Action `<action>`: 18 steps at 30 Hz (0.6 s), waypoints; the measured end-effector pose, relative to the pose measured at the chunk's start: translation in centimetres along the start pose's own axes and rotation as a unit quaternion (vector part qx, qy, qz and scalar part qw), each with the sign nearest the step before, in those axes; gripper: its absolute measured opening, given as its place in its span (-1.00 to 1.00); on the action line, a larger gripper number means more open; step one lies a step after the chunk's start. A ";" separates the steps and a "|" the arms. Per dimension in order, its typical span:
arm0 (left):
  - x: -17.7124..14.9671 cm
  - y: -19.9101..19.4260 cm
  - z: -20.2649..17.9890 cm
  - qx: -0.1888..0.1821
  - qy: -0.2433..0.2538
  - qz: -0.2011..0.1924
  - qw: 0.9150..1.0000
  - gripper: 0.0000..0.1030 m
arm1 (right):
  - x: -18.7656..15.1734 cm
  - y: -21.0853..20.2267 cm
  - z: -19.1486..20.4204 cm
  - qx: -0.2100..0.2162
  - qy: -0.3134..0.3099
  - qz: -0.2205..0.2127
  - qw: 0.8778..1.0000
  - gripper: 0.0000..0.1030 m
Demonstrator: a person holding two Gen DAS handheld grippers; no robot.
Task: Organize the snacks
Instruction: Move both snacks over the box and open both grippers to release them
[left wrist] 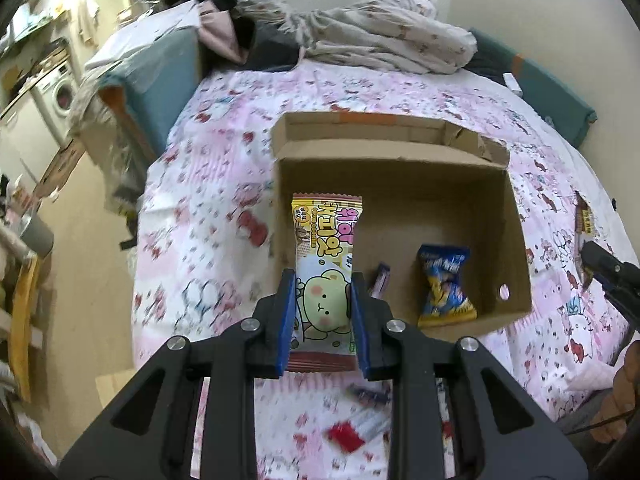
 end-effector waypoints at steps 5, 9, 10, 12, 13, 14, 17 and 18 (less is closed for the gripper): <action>0.7 2.2 -1.6 -0.017 0.017 -0.008 1.000 -0.57 | 1.1 2.3 -0.9 -0.018 -0.016 0.008 1.000 -0.71; 0.4 4.1 -2.5 -0.025 0.029 -0.007 0.999 -0.57 | 1.2 4.0 -1.2 -0.039 -0.035 0.024 0.998 -0.71; 0.2 4.5 -2.5 -0.028 0.026 -0.004 0.999 -0.57 | 1.1 4.4 -1.3 -0.040 -0.035 0.029 0.998 -0.71; -0.3 5.3 -2.5 -0.032 0.017 0.003 0.999 -0.57 | 0.7 4.8 -1.4 -0.048 -0.040 0.037 0.997 -0.71; -0.5 5.7 -2.4 -0.032 0.013 0.008 0.999 -0.57 | 0.6 5.1 -1.4 -0.057 -0.043 0.041 0.997 -0.71; -0.6 6.0 -2.4 -0.034 0.011 0.014 0.999 -0.57 | 0.4 5.4 -1.5 -0.060 -0.043 0.045 0.996 -0.71; -0.7 6.4 -2.3 -0.035 0.010 0.017 0.999 -0.57 | 0.0 6.0 -1.8 -0.065 -0.039 0.058 0.995 -0.71; -0.6 6.4 -2.3 -0.034 0.010 0.014 0.999 -0.57 | -0.1 6.2 -1.8 -0.066 -0.041 0.062 0.995 -0.71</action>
Point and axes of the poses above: each gripper's, at about its wrist camera, not at the fingertips, and y roughly the way its jaws point, z to its left, x to its top, the point moved 1 cm from there along y, roughly the way its jaws point, and after that the axes turned 13 degrees about -y, right-handed, at the moved point
